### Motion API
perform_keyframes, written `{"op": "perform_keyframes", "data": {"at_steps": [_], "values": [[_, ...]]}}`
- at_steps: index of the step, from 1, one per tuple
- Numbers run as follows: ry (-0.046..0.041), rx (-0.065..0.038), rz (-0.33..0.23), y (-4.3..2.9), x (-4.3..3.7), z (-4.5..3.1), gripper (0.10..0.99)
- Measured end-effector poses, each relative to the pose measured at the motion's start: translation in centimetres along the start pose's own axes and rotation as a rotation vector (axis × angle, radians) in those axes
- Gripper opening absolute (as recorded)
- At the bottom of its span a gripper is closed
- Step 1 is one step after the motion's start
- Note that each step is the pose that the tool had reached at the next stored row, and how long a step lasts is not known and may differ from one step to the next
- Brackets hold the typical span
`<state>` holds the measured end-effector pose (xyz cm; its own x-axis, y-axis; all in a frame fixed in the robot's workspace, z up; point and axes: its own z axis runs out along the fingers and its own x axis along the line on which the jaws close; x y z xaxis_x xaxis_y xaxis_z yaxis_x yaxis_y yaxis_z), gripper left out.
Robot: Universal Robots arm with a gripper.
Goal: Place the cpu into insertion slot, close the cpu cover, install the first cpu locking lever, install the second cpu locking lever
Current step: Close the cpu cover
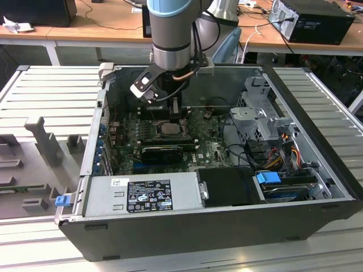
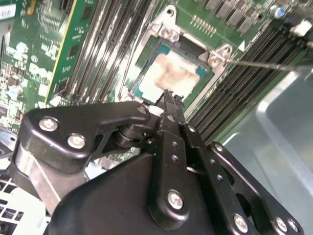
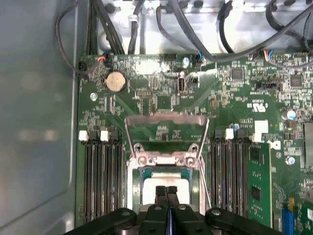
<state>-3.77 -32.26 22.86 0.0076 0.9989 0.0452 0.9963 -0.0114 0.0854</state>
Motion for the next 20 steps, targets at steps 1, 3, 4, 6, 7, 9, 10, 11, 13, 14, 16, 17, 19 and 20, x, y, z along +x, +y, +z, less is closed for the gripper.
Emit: {"op": "perform_keyframes", "data": {"at_steps": [1,3,4,6,7,9,10,11,13,14,16,17,19,20], "values": [[0.0,0.0,0.0,0.29,0.0,0.03,0.106],[-0.0001,0.0,0.001,0.36,0.0,0.03,0.106],[-0.0001,0.0,0.001,0.36,0.0,0.03,0.106],[0.0,0.0,0.001,0.36,0.0,0.03,0.106],[0.0,0.0,0.001,0.36,0.0,0.03,0.106],[-0.0004,0.001,0.001,0.5,0.0,0.0,0.106],[-0.0001,0.0,0.001,0.54,0.03,-0.51,0.106],[-0.0012,0.0,0.001,0.63,0.02,-0.5,0.106],[-0.0017,0.0,0.001,0.7,0.04,-0.78,0.106],[-0.0017,0.0,0.0,0.75,0.04,-0.78,0.106],[-0.002,0.0,0.001,1.1,0.04,-0.76,0.106],[-0.0021,0.001,0.0,1.19,0.05,-0.84,0.106],[-0.0021,0.001,0.001,1.25,0.08,-1.53,0.106],[-0.0019,0.0,0.001,1.31,0.1,-1.93,0.106]]}}
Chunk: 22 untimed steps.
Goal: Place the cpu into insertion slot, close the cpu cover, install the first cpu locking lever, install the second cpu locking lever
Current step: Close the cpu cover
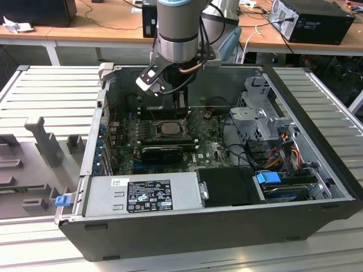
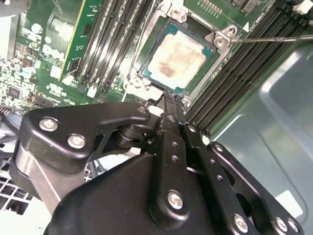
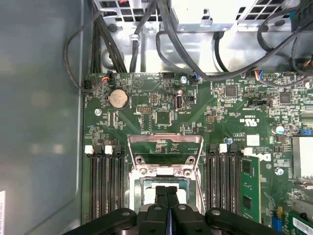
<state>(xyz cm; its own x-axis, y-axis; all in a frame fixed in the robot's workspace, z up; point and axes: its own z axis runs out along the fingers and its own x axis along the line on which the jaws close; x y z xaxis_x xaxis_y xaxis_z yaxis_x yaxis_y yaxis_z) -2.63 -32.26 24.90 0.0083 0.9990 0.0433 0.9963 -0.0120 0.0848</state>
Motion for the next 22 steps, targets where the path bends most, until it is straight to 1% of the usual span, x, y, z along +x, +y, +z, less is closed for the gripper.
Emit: {"op": "perform_keyframes", "data": {"at_steps": [1,2,4,5,7,9,13,15,19,20,21,22], "values": [[-0.0001,0.0,0.0,0.06,0.02,-0.36,0.106],[0.0,0.0,0.0,0.13,0.02,-0.53,0.106],[0.0003,0.0,0.0,0.39,0.04,-0.55,0.106],[0.0003,0.001,0.0,0.71,0.04,-0.52,0.106],[0.0001,0.003,0.0,1.75,0.04,-0.44,0.106],[-0.0002,0.005,0.0,2.25,0.04,-0.42,0.106],[0.0002,0.005,0.001,2.4,0.06,-0.7,0.106],[-0.0002,0.005,0.001,2.94,0.06,-0.67,0.106],[-0.0018,0.005,0.001,3.19,0.07,-0.73,0.106],[-0.0036,0.005,0.0,3.3,0.07,-0.73,0.106],[-0.0045,0.005,0.0,3.54,0.07,-0.71,0.106],[-0.0045,0.005,0.0,3.64,0.07,-0.7,0.106]]}}
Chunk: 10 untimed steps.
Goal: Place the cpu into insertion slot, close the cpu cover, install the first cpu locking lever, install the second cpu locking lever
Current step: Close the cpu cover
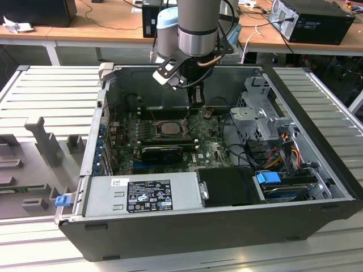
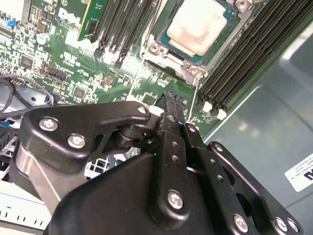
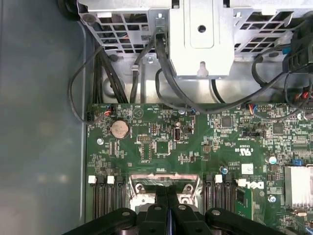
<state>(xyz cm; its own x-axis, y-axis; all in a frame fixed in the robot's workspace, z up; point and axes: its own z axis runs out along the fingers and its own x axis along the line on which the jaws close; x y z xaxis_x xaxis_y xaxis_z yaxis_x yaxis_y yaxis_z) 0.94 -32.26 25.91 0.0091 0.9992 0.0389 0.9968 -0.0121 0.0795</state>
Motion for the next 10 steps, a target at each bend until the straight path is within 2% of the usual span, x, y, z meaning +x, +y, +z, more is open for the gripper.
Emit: {"op": "perform_keyframes", "data": {"at_steps": [3,6,8,10], "values": [[-0.0001,0.0,0.0,0.28,0.01,-0.04,0.106],[0.0001,0.0,0.0,0.89,0.02,-0.17,0.106],[-0.0015,0.002,0.0,2.02,0.03,-0.11,0.106],[-0.0017,0.004,0.0,2.51,0.04,-0.21,0.106]]}}
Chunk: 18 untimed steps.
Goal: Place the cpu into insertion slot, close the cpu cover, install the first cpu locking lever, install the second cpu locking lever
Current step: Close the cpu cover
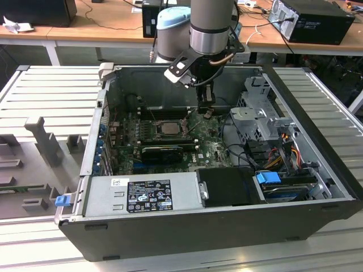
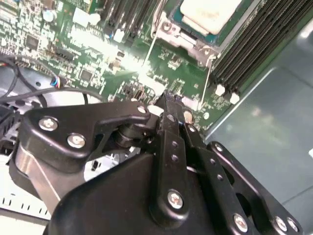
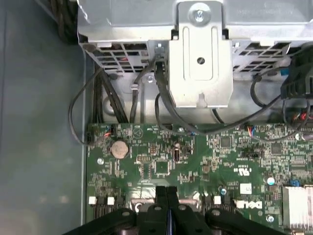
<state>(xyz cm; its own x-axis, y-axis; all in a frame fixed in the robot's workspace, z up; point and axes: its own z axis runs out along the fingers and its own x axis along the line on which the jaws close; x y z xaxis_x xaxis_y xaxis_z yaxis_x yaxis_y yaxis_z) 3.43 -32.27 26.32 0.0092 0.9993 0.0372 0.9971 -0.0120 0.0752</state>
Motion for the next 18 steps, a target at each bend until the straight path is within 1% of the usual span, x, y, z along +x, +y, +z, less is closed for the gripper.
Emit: {"op": "perform_keyframes", "data": {"at_steps": [1,3,5,9,14,17,18], "values": [[0.0003,0.001,0.0,0.33,0.01,0.02,0.106],[0.0001,0.005,0.0,1.33,0.02,0.1,0.106],[0.0,0.008,0.0,1.74,0.01,0.47,0.106],[0.0002,0.011,-0.001,1.75,-0.02,1.3,0.106],[0.0003,0.011,-0.002,1.74,-0.02,1.4,0.106],[0.0001,0.011,-0.002,1.41,-0.03,1.39,0.106],[0.0001,0.011,-0.002,1.19,-0.03,1.38,0.106]]}}
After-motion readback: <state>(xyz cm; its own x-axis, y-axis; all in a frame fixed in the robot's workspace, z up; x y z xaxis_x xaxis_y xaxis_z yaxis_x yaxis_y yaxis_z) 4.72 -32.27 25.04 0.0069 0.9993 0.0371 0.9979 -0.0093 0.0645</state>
